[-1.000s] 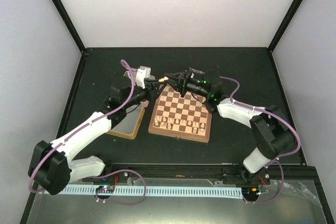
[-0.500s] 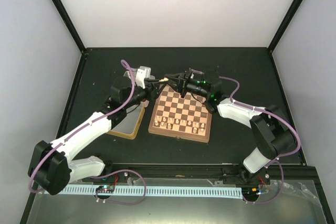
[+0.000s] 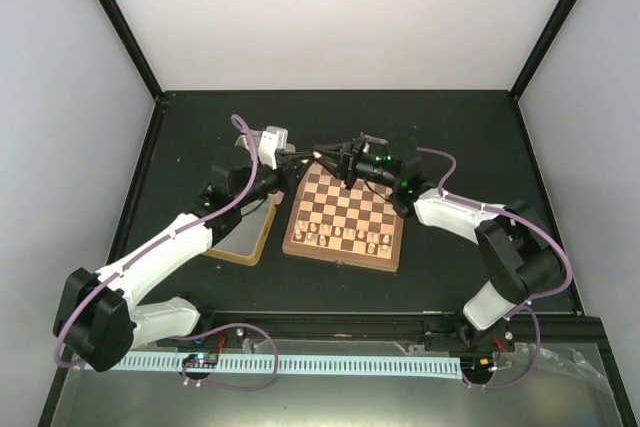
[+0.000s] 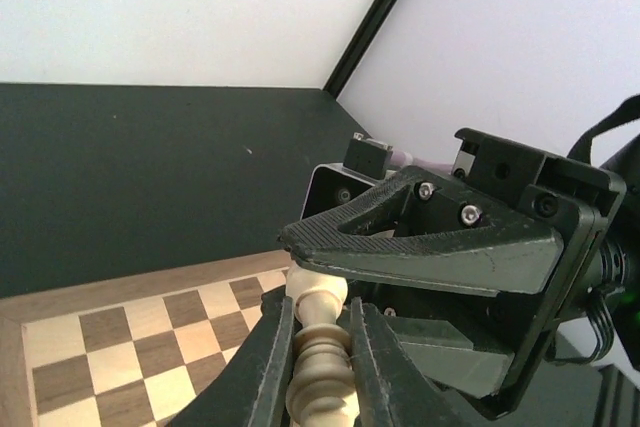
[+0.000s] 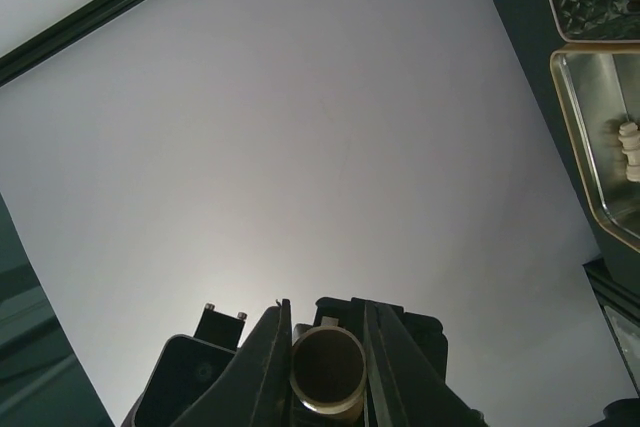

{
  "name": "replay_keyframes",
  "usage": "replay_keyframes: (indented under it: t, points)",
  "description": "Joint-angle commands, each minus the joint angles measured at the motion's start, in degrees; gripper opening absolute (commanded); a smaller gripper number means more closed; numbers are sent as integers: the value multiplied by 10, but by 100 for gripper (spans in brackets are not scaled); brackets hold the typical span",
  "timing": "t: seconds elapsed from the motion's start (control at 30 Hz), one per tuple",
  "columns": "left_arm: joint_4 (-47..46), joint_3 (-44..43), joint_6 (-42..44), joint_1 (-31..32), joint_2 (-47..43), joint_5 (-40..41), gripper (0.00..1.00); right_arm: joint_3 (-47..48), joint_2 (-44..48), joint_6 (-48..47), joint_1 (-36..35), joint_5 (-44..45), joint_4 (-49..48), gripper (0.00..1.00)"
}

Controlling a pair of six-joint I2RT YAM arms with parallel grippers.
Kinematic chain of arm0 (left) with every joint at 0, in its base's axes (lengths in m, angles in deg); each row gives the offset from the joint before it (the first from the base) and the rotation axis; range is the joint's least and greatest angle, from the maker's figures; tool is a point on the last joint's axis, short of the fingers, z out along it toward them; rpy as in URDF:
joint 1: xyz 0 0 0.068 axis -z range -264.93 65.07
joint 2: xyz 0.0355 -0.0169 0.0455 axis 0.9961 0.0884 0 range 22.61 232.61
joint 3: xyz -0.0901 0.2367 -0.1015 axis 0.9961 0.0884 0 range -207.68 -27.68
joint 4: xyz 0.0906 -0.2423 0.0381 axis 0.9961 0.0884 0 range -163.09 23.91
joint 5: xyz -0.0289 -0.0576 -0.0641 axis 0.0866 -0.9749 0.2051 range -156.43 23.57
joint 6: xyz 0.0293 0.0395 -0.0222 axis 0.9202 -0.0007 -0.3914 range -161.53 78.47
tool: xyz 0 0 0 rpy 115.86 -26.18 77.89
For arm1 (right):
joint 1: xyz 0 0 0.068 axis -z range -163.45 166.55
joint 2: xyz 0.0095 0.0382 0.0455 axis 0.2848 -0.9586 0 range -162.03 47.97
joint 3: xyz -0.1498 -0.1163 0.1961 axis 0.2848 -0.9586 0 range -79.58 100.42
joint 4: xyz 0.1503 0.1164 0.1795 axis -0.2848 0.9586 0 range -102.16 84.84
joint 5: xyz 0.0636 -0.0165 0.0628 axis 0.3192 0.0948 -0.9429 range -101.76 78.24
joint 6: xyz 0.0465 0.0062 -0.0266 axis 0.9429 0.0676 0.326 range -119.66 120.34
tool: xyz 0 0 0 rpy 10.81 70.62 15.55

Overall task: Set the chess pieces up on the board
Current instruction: Place the chess piece on the chessboard.

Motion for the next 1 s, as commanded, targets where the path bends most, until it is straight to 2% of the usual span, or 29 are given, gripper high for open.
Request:
replay_keyframes:
  t: [0.0, 0.07, 0.13, 0.27, 0.3, 0.43, 0.6, 0.77, 0.97]
  points:
    - [22, -20, 10, 0, -10, 1, 8, -2, 5, -24, 2, -13, 7, 15]
    - [71, -38, 17, 0, -8, -1, 8, -2, 12, -61, 7, -17, 46, 38]
    - [152, -65, 37, 1, -4, -10, 10, -5, 29, -119, 16, -13, 101, 52]
    - [355, -122, 86, 5, 18, -30, 13, -7, 82, -264, 49, 35, 250, 69]
    - [400, -140, 98, 8, 27, -31, 13, -2, 97, -307, 57, 53, 313, 73]
    - [543, -191, 124, 32, 66, -27, 14, -2, 160, -449, 89, 168, 454, 75]
    - [638, -248, 155, 105, 134, 6, 13, 7, 223, -579, 120, 300, 575, 75]
    - [694, -298, 186, 177, 215, 63, 13, -16, 281, -602, 144, 406, 638, 75]
    - [698, -341, 207, 225, 305, 109, 15, -60, 327, -594, 172, 432, 646, 75]
